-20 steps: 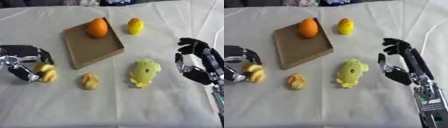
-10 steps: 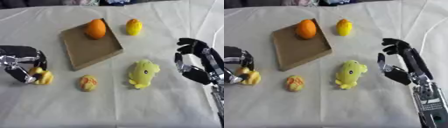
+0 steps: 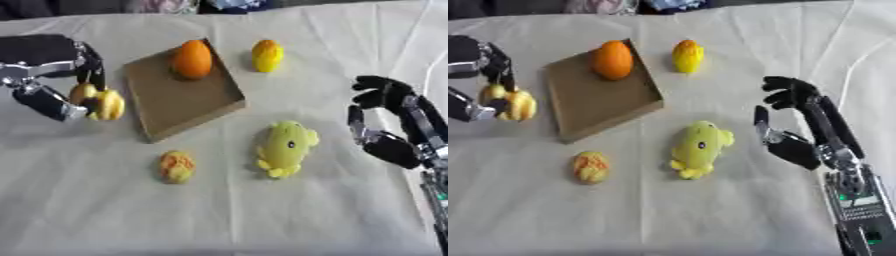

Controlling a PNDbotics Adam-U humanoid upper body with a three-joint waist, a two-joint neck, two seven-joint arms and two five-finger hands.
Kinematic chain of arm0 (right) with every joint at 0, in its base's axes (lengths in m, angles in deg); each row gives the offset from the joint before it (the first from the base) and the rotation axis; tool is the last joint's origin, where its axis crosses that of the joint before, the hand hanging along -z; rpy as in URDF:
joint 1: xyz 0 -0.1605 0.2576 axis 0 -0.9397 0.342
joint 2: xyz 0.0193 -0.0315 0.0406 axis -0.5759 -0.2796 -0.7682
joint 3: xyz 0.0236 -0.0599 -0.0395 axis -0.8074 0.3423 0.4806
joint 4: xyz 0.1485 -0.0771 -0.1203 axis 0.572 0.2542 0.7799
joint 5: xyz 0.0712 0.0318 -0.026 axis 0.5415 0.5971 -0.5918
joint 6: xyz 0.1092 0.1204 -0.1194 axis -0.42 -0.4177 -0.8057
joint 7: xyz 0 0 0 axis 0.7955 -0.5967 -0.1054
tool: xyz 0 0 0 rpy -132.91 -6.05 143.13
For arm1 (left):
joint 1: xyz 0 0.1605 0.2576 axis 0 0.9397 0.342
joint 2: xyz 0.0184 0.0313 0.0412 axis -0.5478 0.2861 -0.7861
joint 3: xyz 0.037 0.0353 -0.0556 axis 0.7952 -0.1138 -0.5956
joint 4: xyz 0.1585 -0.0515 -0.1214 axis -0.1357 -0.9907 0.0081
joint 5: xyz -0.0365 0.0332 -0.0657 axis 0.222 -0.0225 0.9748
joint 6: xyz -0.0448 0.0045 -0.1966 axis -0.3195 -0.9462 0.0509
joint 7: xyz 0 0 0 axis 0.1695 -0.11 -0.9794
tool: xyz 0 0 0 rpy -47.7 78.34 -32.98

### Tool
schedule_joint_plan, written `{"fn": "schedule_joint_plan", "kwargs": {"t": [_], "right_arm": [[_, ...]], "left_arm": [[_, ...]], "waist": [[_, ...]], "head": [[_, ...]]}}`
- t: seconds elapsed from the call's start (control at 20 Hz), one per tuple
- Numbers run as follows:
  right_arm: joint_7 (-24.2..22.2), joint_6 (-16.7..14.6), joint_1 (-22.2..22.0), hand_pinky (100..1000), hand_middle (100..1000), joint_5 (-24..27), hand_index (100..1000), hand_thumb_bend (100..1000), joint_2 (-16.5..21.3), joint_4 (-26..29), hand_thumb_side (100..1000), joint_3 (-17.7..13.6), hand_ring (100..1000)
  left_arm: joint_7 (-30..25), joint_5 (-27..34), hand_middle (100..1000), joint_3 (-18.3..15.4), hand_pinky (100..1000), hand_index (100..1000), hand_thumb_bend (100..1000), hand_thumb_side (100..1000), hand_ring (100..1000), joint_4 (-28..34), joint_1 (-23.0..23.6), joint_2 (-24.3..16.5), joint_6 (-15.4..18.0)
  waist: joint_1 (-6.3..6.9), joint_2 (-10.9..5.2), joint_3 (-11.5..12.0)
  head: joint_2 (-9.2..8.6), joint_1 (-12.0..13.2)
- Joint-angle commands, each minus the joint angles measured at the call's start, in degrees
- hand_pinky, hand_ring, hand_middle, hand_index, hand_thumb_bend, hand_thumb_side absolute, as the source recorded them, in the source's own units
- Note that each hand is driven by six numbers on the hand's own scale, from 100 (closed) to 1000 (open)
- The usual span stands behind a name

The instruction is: Pick up objects on the table and place them in the box.

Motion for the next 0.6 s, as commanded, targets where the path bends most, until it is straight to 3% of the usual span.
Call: {"fn": "schedule_joint_plan", "kwargs": {"t": [0.05, 0.25, 0.6], "right_arm": [[-0.1, -0.2, 0.3, 691, 736, 0.5, 849, 105, 1.1, 0.5, 261, 0.1, 703], [-0.1, -0.2, 0.2, 690, 735, 0.7, 851, 103, 0.8, 0.5, 262, 0.3, 702], [-0.5, -0.3, 0.1, 690, 734, 1.1, 850, 103, 0.4, 0.5, 264, 0.7, 700]], "left_arm": [[0.2, -1.7, 538, 1.7, 609, 600, 173, 100, 552, -3.4, -4.1, 4.4, 1.0], [2.4, -7.6, 544, 2.7, 608, 607, 192, 100, 556, -10.8, -8.3, 11.9, 2.2], [9.0, -15.8, 570, 0.7, 613, 639, 278, 143, 567, -21.5, -11.2, 21.7, 1.8]], "waist": [[0.28, -1.95, -0.1], [0.09, -2.08, -0.9], [-0.08, -2.16, -2.3]], "head": [[-0.33, -0.3], [-0.37, -0.2], [-0.28, 0.0]]}}
